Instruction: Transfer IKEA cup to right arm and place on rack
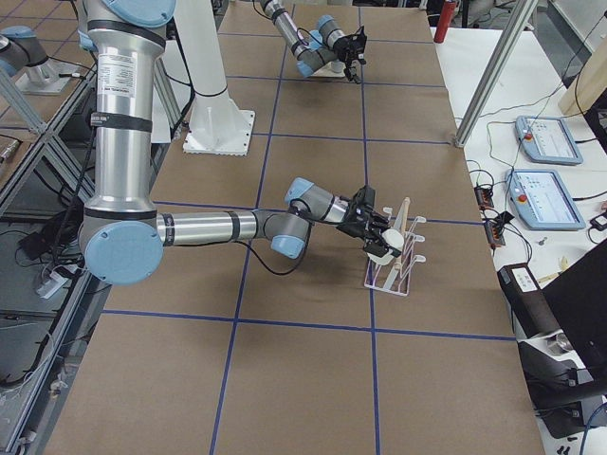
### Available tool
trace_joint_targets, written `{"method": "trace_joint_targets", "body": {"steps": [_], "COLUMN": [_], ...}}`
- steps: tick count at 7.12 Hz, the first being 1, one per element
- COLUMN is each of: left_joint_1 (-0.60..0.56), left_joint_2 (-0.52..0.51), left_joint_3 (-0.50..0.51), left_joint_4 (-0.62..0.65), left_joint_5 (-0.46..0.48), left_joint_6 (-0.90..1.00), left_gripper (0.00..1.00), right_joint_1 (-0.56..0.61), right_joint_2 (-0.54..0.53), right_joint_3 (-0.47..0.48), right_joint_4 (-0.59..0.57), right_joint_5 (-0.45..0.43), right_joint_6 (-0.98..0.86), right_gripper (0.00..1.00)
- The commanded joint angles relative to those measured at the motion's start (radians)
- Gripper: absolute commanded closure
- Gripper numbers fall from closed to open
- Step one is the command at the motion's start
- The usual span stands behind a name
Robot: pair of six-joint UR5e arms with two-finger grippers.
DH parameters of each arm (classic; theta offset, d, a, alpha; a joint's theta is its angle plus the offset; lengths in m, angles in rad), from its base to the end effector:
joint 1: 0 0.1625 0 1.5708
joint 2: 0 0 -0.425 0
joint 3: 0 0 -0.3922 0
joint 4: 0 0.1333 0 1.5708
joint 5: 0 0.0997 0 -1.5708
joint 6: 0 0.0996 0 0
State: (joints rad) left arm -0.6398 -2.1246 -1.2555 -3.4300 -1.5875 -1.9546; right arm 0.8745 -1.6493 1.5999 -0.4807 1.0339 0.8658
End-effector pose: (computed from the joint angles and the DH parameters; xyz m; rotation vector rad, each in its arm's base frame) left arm 0.4353 -0.4880 0.2951 0.2648 2.1384 -0.5912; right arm -0.1682 -0.4885 0.5628 1.0690 -0.3703 0.4302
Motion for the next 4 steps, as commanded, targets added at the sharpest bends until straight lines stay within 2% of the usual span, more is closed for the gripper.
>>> {"method": "trace_joint_targets", "body": {"steps": [1, 4], "left_joint_1": [0.0, 0.0], "left_joint_2": [0.0, -0.002], "left_joint_3": [0.004, 0.004], "left_joint_4": [0.0, 0.0], "left_joint_5": [0.0, 0.001], "left_joint_6": [-0.001, -0.001], "left_gripper": [0.0, 0.0], "right_joint_1": [0.0, 0.003], "right_joint_2": [0.017, 0.058], "right_joint_3": [-0.009, -0.024], "right_joint_4": [0.001, -0.001], "right_joint_5": [0.002, 0.002], "right_joint_6": [-0.005, -0.065], "right_gripper": [1.0, 1.0]}}
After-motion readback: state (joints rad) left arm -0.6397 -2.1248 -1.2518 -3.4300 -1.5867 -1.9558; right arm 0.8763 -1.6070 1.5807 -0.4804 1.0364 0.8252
